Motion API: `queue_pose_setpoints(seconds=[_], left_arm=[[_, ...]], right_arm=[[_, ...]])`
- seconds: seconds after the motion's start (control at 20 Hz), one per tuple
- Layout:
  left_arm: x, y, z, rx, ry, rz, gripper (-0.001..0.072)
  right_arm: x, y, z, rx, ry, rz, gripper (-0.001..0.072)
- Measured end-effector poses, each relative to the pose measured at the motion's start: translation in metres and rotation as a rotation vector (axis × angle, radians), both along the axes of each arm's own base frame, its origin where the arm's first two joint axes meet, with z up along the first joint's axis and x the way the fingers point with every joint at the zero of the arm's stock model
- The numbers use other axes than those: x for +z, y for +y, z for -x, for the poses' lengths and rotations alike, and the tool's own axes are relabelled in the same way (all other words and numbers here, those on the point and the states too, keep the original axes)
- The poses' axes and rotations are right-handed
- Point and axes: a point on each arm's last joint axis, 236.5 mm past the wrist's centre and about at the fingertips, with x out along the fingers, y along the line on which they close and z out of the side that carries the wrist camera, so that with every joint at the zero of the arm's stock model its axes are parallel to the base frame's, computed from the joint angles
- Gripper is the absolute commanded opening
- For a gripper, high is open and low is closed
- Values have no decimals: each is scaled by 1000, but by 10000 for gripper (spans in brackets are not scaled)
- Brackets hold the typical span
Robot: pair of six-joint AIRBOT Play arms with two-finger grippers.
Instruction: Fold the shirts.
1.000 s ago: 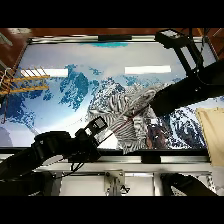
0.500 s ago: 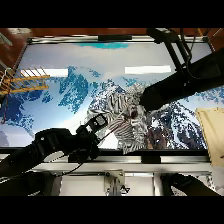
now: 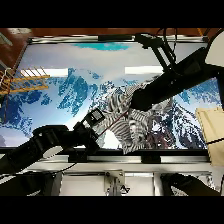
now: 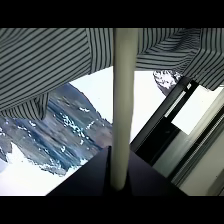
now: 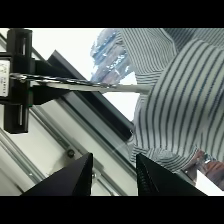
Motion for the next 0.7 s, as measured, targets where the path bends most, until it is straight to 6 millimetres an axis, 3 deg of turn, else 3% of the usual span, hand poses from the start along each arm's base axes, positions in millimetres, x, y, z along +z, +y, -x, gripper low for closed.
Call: queue_pose_setpoints(seconds=[0.05, 0.3, 0.35, 0.45, 0.6, 0.7], left_arm=[[0, 0, -1, 3, -2, 3, 53], [1, 1, -3, 7, -3, 4, 53], [1, 1, -3, 8, -3, 4, 53], [1, 1, -3, 8, -3, 5, 52], [1, 5, 2, -9, 5, -17, 52], [-2, 9, 6, -37, 9, -46, 52]], right_arm=[[-2, -6, -3, -11, -13, 26, 680], [11, -53, -28, -119, -166, 164, 673], [19, -70, -38, -173, -211, 183, 672], [31, -112, -59, -303, -270, 212, 527], [32, -180, -85, -441, -289, 236, 509], [24, -206, -96, -352, -302, 247, 509]])
